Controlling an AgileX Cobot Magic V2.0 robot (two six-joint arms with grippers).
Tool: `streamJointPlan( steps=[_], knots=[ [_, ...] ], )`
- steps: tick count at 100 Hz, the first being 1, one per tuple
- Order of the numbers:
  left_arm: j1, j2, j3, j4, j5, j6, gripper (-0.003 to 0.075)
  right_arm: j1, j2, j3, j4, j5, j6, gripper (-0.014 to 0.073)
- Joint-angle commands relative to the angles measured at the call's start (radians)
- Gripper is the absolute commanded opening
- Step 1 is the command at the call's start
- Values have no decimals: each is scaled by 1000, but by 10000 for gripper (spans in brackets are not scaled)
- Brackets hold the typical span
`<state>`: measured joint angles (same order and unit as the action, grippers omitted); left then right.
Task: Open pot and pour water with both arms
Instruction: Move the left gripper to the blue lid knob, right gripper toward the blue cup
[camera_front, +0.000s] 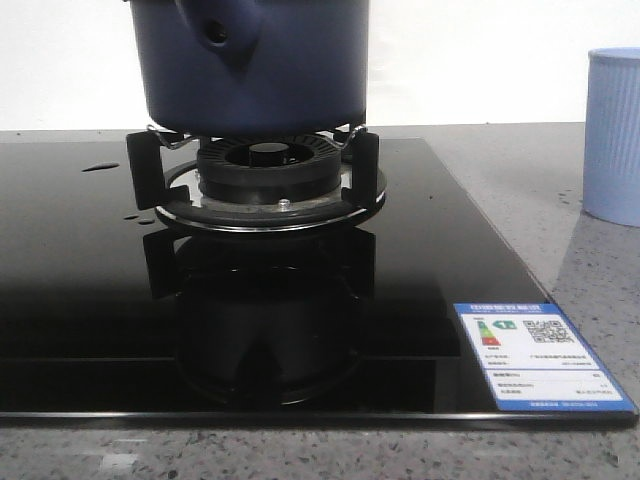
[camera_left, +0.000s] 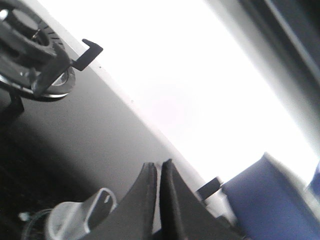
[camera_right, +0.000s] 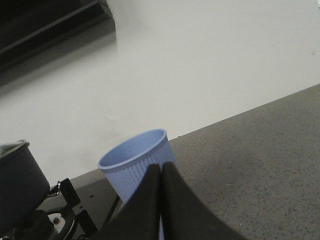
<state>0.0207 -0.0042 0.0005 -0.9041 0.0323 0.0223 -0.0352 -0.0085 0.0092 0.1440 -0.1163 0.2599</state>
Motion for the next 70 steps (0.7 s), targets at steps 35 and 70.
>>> streamJointPlan(
  steps=[35, 70],
  knots=[
    [-3, 12, -109, 28, 172, 2, -19, -5, 49, -230, 36, 388, 8, -74],
    [-15, 375, -407, 18, 562, 414, -18, -5, 369, -556, 64, 1026, -7, -74]
  ],
)
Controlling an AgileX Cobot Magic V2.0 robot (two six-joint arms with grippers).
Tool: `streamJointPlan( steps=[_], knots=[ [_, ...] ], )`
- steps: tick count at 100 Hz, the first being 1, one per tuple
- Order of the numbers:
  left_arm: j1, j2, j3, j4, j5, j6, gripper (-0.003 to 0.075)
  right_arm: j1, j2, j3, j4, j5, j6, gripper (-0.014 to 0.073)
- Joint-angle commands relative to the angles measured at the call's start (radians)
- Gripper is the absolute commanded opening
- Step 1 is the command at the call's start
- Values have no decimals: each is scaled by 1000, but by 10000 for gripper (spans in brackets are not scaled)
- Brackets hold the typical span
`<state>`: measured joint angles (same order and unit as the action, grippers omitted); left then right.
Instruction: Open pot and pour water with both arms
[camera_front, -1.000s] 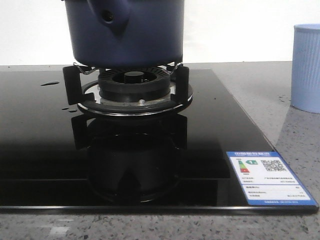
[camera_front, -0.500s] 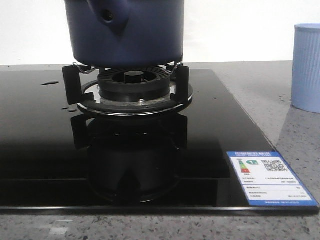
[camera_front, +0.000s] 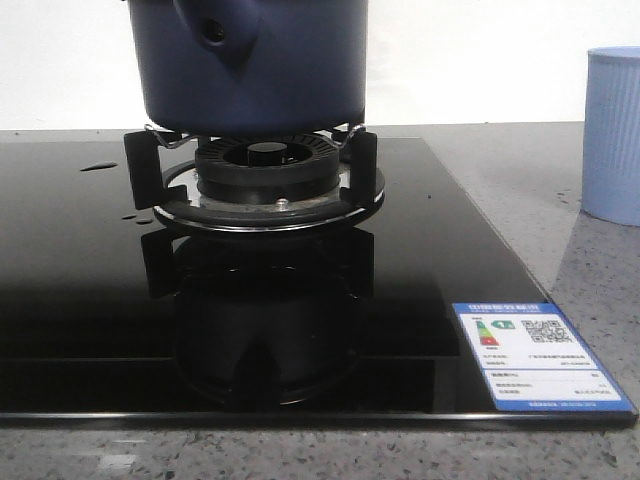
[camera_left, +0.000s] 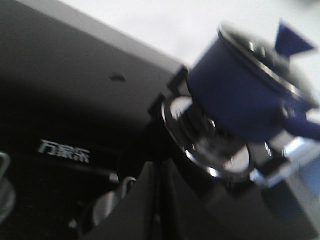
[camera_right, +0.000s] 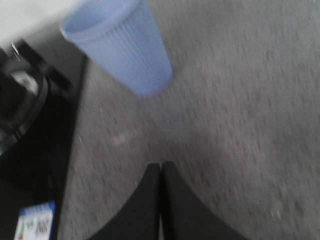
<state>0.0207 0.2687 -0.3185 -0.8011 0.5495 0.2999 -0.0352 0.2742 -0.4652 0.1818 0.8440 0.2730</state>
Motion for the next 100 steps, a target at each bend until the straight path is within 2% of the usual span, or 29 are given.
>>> streamJointPlan(
  steps=[1, 11, 21, 35, 37, 45, 59, 66, 75, 80, 88, 95, 100],
  knots=[
    [-21, 108, -93, -97, 53, 149, -18, -5, 92, -91, 31, 80, -28, -74],
    [-72, 195, -161, -291, 130, 383, -18, -5, 144, -137, 173, 128, -159, -74],
    [-112, 293, -226, -488, 248, 639, -18, -5, 184, -162, 382, 145, -305, -74],
    [-125, 422, -314, -643, 433, 887, -18, -5, 202, -164, 627, 123, -643, -74],
    [-125, 440, -331, -651, 450, 907, -18, -5, 202, -164, 645, 110, -710, -74],
    [-133, 503, -377, -657, 451, 953, -18, -5, 202, -166, 677, 64, -834, -74],
    [-173, 572, -453, -657, 461, 1116, -13, -5, 202, -166, 676, -45, -902, -74],
    [-209, 602, -483, -657, 461, 1209, 43, -5, 202, -166, 676, -97, -905, -53],
    [-249, 641, -515, -652, 450, 1289, 213, -5, 202, -166, 676, -134, -905, 64],
    [-266, 660, -526, -652, 416, 1294, 330, -5, 202, -166, 676, -148, -925, 175],
    [-291, 687, -535, -652, 345, 1294, 507, -5, 202, -166, 676, -168, -938, 400],
    [-311, 705, -535, -652, 270, 1294, 590, -5, 202, -166, 676, -183, -938, 548],
    [-323, 716, -535, -652, 220, 1294, 607, -5, 202, -166, 676, -190, -938, 608]
  ],
)
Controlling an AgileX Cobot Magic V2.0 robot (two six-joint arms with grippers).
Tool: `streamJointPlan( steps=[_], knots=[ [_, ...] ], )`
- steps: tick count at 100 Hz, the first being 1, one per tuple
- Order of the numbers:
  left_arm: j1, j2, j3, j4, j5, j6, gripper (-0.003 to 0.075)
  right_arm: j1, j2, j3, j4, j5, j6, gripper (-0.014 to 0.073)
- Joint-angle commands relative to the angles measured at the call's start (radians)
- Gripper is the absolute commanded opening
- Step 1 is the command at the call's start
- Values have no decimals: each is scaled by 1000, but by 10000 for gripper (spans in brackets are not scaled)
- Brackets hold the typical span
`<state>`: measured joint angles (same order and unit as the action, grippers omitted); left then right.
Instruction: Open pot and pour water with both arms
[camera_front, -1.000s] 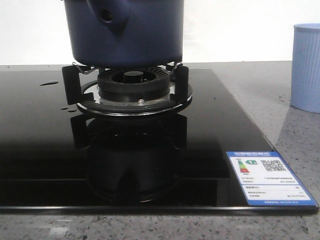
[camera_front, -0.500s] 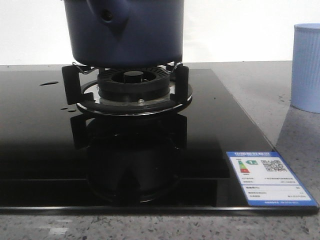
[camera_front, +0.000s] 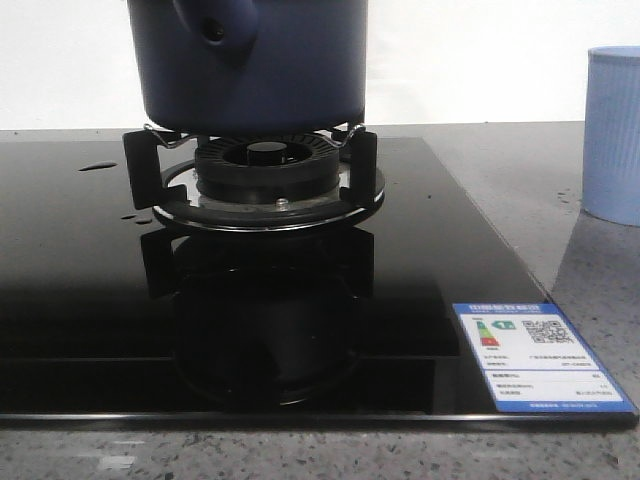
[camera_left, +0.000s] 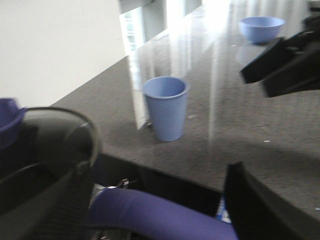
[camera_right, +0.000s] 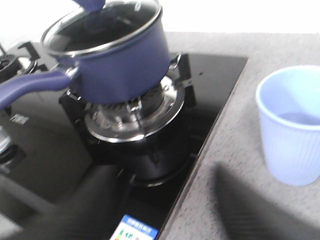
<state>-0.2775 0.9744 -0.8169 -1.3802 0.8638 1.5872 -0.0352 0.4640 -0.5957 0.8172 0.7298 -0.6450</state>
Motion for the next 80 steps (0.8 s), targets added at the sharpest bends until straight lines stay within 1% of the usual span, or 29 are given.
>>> streamJointPlan(
  steps=[1, 4, 12, 26, 55, 80],
  knots=[
    [-25, 16, -37, -73, -108, 7, 607, -5, 13, -35, 41, -78, -20, 613],
    [-32, 23, -39, -73, -136, 7, 606, -5, 13, -35, 41, -83, -20, 632],
    [-34, 55, -53, -73, -197, 9, 606, -5, 13, -35, 41, -94, -20, 636],
    [-34, 122, -110, -82, -243, 69, 606, -5, 13, -35, 41, -96, -20, 636],
    [-34, 324, -292, -142, -245, 112, 606, -5, 13, -35, 41, -96, -20, 636],
    [-34, 471, -379, -148, -243, 113, 607, -5, 13, -35, 47, -96, -20, 636]
  ],
)
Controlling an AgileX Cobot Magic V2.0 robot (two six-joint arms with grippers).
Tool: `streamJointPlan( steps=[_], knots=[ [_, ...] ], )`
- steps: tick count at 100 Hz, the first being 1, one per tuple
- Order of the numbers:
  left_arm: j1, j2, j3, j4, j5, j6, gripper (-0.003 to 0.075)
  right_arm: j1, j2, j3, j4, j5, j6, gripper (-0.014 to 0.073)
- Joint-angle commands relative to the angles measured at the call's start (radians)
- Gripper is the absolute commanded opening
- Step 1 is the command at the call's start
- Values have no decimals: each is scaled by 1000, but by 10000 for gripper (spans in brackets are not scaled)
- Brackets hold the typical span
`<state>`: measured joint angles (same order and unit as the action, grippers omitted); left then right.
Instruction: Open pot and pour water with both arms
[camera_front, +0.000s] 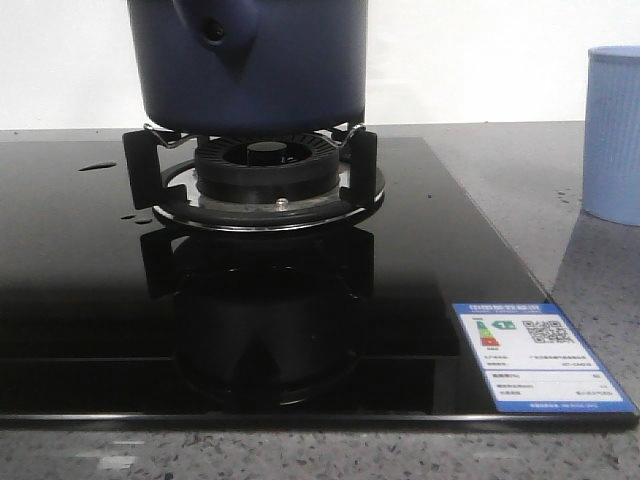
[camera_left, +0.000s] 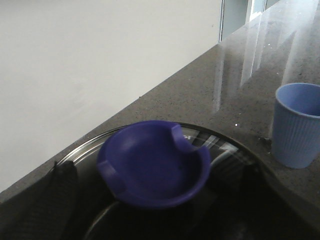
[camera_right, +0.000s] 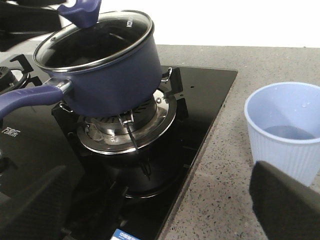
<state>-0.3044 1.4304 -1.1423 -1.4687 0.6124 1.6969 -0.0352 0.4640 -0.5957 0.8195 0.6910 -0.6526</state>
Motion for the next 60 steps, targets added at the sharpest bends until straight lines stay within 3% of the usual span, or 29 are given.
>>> streamJointPlan(
  steps=[1, 43, 60],
  knots=[
    [-7, 18, -58, -61, 8, 4, 607, -5, 13, -35, 44, -57, -12, 636],
    [-7, 135, -94, -202, 51, 88, 601, -5, 13, -35, 56, -53, -12, 636],
    [-7, 138, -94, -216, 86, 99, 524, -5, 13, -35, 56, -51, -12, 636]
  ],
)
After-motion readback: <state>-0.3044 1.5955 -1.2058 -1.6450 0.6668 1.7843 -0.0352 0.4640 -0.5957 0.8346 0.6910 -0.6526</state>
